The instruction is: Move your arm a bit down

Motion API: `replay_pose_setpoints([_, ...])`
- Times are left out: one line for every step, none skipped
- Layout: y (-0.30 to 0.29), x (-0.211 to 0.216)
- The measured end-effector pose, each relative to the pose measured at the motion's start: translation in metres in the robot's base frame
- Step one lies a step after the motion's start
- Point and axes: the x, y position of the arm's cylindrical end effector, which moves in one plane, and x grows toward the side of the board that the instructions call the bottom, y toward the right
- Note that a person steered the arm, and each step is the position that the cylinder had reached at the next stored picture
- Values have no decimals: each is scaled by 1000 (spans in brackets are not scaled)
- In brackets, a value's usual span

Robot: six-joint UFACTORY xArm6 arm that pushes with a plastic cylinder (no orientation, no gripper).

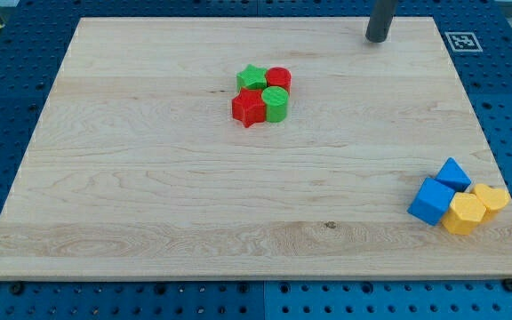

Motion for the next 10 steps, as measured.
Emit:
replay_pose_setpoints([0, 0])
replay_pose_setpoints([0, 0])
replay_pose_setpoints([0, 0])
replay_pose_setpoints([0, -1])
replay_pose_setpoints([0, -1])
replay_pose_setpoints([0, -3])
replay_pose_setpoints([0, 2])
replay_pose_setpoints([5, 17])
replay_pose_setpoints([19, 30])
replay_pose_setpoints([61, 62])
